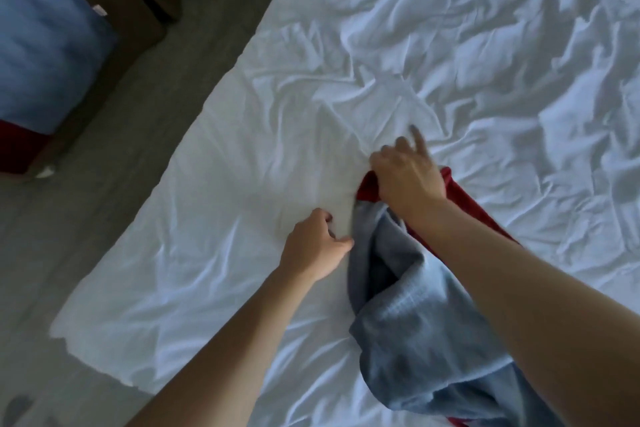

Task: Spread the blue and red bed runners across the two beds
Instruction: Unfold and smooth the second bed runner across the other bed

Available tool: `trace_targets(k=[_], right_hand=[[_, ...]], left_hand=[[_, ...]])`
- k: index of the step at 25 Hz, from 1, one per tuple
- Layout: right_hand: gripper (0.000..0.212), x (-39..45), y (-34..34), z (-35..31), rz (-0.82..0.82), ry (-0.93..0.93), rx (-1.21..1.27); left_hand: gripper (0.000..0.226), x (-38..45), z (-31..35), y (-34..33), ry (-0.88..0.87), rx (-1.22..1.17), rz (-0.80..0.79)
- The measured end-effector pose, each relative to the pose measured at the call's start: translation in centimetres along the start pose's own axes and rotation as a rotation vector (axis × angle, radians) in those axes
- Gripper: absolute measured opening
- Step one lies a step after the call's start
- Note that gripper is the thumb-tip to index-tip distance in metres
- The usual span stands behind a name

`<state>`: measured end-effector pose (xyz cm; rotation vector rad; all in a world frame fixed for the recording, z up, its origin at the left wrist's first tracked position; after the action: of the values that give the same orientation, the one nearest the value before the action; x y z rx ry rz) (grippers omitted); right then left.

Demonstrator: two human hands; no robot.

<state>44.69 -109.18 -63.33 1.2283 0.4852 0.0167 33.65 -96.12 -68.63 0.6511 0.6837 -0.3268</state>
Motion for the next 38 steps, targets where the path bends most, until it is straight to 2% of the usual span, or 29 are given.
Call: trace_targets(k=[2, 3, 7, 9, 12, 14, 16, 18, 21, 24, 26, 28, 30, 34, 38], right_hand=[[0.024, 0.2, 1.0, 4.2, 0.039, -0.132, -0.011], [0.025, 0.0, 1.0, 4.7, 0.005, -0.107, -0.027], [0.031, -2.9, -0.3, -0.5, -0.130, 0.312, -0.012], [0.019, -3.1, -0.5, -0.8, -0.073, 0.347, -0.045], [0.015, -1.7, -0.3, 5.5, 0.002, 0.097, -0.083], [0.016, -1.9, -0.8, 10.3, -0.023, -0.112, -0.053], [0.018, -2.3, -0.7, 11.1, -0.007, -0.158, 0.001], [0.025, -2.4, 0.4, 7.8, 0.029, -0.050, 0.076], [0.036, -1.8, 1.9, 0.1, 0.032, 0.179, 0.099], [0.023, -0.4, 2.8, -6.0, 0.005, 0.311, -0.009], [0.017, 1.1, 3.5, -7.7, 0.011, 0.321, -0.037], [0.024, 2.8, 4.2, -8.7, 0.052, 0.328, -0.043], [0.031, 4.4, 4.8, -9.9, 0.081, 0.344, -0.064], [0.030, 8.3, 6.8, -11.9, 0.174, 0.355, -0.016], [0.030, 13.3, 9.3, -15.0, 0.246, 0.340, 0.038]], left_hand=[[0.039, -0.5, -0.2, -1.5, 0.026, -0.007, -0.015], [0.034, -0.9, -0.1, -2.5, 0.027, 0.012, -0.027], [0.019, -1.8, 2.0, -5.8, -0.007, 0.026, -0.010], [0.016, -1.8, 2.3, -5.7, 0.004, 0.037, 0.062], [0.016, -2.0, 2.3, -4.9, -0.004, 0.104, 0.100], [0.014, -2.0, 3.5, -3.6, -0.097, 0.231, 0.131], [0.012, -1.9, 4.9, -1.9, -0.202, 0.353, 0.176], [0.013, -2.1, 4.6, 0.7, -0.208, 0.410, 0.228], [0.015, -3.0, 1.4, 6.6, -0.124, 0.423, 0.349], [0.016, -3.5, -1.9, 10.7, -0.076, 0.370, 0.365], [0.019, -3.0, -3.6, 10.6, -0.048, 0.230, 0.278], [0.019, -2.7, -4.8, 8.8, -0.031, 0.010, 0.172], [0.019, -2.1, -6.1, 8.5, -0.023, -0.138, 0.171], [0.024, 0.0, -9.7, 13.7, 0.001, -0.157, 0.300], [0.025, 3.5, -13.5, 20.5, 0.019, -0.062, 0.346]])
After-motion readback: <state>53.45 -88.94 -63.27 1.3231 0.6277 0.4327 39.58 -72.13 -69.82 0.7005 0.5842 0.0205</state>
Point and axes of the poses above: each hand's wrist, its own x-axis towards the middle knuckle, its own y-axis out of the back of the hand, z = x × y, the point moved 10 cm from there along x, towards the middle knuckle, and after that the axes turned 5 degrees about -y, right-handed, at the moved point
